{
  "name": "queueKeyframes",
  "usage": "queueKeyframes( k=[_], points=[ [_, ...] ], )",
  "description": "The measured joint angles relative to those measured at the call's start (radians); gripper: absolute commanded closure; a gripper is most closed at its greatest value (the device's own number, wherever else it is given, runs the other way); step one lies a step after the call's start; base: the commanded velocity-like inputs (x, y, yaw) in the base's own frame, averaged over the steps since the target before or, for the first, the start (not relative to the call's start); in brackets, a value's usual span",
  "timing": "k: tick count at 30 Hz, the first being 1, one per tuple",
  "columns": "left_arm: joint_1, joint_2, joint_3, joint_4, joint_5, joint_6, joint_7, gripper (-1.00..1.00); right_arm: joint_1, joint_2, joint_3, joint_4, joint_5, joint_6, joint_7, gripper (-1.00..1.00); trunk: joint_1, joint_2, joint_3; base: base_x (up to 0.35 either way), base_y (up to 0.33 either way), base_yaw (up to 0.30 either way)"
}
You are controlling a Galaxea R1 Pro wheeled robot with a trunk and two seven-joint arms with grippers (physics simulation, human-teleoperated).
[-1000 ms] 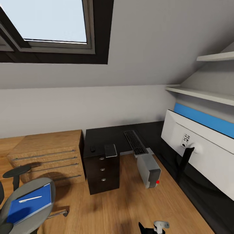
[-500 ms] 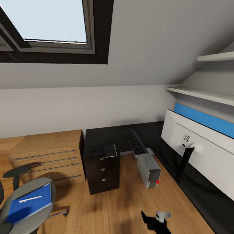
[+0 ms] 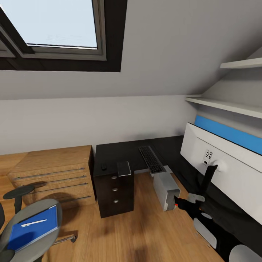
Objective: In the bedroom, organize the workspace by keeping the computer under the desk, ensuring the monitor is on the desk, placing the keyboard on the desk next to the monitor, placing the mouse on the desk next to the keyboard, moving the folder from the swivel chair onto the desk next to the mouse, stacking the notebook on top of the folder with the pen on top of the notebook, and positioning the swivel chair next to the desk.
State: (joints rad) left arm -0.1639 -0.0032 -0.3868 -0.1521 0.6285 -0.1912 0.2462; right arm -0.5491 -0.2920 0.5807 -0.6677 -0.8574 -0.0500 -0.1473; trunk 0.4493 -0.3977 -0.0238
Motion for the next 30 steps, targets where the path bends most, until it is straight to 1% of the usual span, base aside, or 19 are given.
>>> queueKeyframes(
  k=[1,3,8,18,30],
  points=[
    [0.000,0.000,0.000,0.001,0.000,-0.002,0.000,-1.00,0.000,-0.019,-0.002,-0.039,-0.001,0.021,-0.003,-1.00,0.000,0.000,0.000,0.000,0.000,0.000],
    [0.000,0.000,0.001,0.001,0.001,-0.005,0.000,-1.00,0.001,-0.040,-0.002,-0.080,-0.004,0.042,-0.006,-1.00,0.000,0.000,0.000,0.000,0.000,0.000],
    [0.000,0.001,0.004,0.002,0.003,-0.007,0.000,-1.00,0.003,-0.060,-0.003,-0.114,-0.005,0.060,-0.010,-1.00,0.000,0.000,0.000,0.000,0.000,0.000],
    [0.000,0.002,0.002,0.002,0.001,-0.010,0.000,-1.00,0.003,-0.066,-0.004,-0.121,-0.002,0.062,-0.012,-1.00,0.000,0.000,0.000,0.000,0.000,-0.010],
    [-0.001,0.002,0.001,0.002,-0.005,-0.012,0.000,-1.00,0.003,-0.066,-0.003,-0.121,0.003,0.060,-0.013,-1.00,0.000,-0.001,0.008,0.000,0.000,-0.120]
  ],
)
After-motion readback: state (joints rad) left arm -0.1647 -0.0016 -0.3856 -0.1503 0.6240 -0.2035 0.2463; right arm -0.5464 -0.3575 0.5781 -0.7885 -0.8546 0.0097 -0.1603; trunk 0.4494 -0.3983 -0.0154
